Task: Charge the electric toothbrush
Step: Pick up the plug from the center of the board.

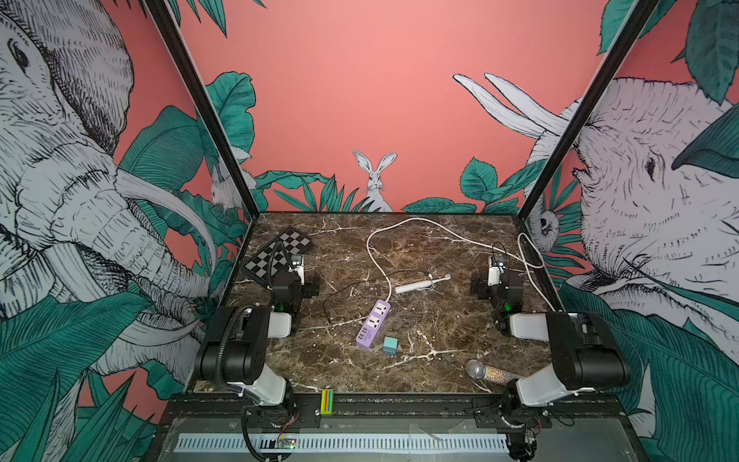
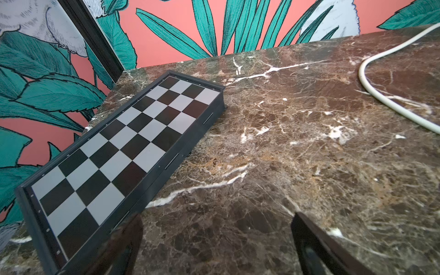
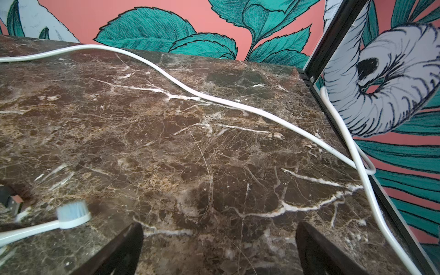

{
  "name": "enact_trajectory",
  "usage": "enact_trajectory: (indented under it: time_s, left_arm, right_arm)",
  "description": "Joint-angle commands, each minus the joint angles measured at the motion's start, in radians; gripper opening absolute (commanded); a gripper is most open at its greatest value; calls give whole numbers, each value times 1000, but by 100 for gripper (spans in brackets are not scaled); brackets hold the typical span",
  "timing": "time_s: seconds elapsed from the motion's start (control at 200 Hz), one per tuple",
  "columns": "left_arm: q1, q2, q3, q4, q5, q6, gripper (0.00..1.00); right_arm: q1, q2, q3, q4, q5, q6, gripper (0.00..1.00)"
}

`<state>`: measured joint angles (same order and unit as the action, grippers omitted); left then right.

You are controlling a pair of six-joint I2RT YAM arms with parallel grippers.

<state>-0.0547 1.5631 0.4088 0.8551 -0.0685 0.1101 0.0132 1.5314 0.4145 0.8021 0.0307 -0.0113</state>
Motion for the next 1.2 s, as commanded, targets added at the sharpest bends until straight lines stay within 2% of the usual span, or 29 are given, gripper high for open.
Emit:
enact_trajectory:
  time_s: [0.0, 0.85, 0.99, 1.065, 1.13, 1.195]
  left_arm:
    - [6, -13, 11, 1, 5, 5, 99]
    - [7, -11, 12, -1, 7, 2, 99]
    - [7, -14, 9, 4, 6, 3, 97]
    - [7, -22, 10, 20, -34, -6, 95]
    - [7, -102, 27, -99, -66, -18, 94]
    - [6, -204, 60, -239, -103, -35, 93]
  right_arm:
    - [1, -4, 1, 20, 9, 1, 98]
    - [1, -4, 0, 19, 10, 1, 99]
    - [1, -5, -2, 23, 9, -1, 96]
    - [1, -8, -8, 34, 13, 0, 94]
    - [2, -50, -23, 54, 12, -3, 93]
    - [12, -173, 15, -115, -30, -31, 93]
